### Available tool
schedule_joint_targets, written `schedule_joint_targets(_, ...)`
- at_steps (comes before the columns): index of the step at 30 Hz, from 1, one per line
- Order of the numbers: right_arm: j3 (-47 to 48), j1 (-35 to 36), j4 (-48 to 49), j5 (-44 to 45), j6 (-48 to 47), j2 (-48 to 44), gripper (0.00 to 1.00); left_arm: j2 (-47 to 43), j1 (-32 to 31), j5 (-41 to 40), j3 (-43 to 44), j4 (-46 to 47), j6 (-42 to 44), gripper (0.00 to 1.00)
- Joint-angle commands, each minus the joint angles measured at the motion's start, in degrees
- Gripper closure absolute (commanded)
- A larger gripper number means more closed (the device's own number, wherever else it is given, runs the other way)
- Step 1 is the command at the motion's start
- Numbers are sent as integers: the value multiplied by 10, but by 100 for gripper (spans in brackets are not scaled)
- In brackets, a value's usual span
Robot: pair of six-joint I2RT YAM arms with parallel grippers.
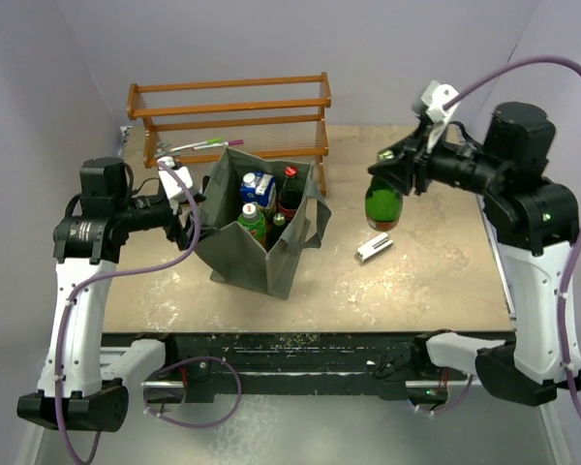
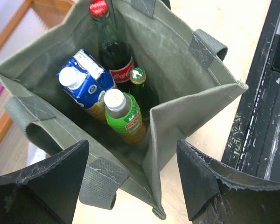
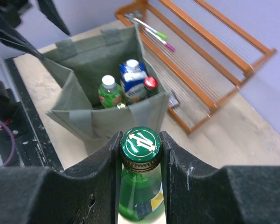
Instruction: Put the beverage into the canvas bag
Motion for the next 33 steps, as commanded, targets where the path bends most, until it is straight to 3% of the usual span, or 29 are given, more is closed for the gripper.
schedule_joint_targets(1, 86, 86, 116, 23, 35, 47, 100, 13, -16, 10, 33, -55, 54, 21)
schedule_joint_targets(7, 221, 206, 82, 83, 15, 150, 100, 19, -25, 14, 28, -71, 85, 22)
schedule_joint_targets(12, 332, 267, 82, 85, 17, 232, 100, 21, -29, 25, 12, -70, 106, 23)
schedule_joint_targets(17, 330, 295, 129, 82, 18, 267, 100, 25, -35, 33, 0, -56, 111, 25)
schedule_joint_targets(26, 338, 314, 130, 78, 22, 323, 100, 39, -50, 45, -19, -48, 127, 27)
schedule_joint_targets(30, 319, 319, 140, 78, 29, 330, 100, 39, -54, 53, -38, -48, 138, 33)
schedule_joint_targets(33, 304, 322, 148, 78, 38, 333, 100, 33, -55, 67, -59, -24, 128, 43)
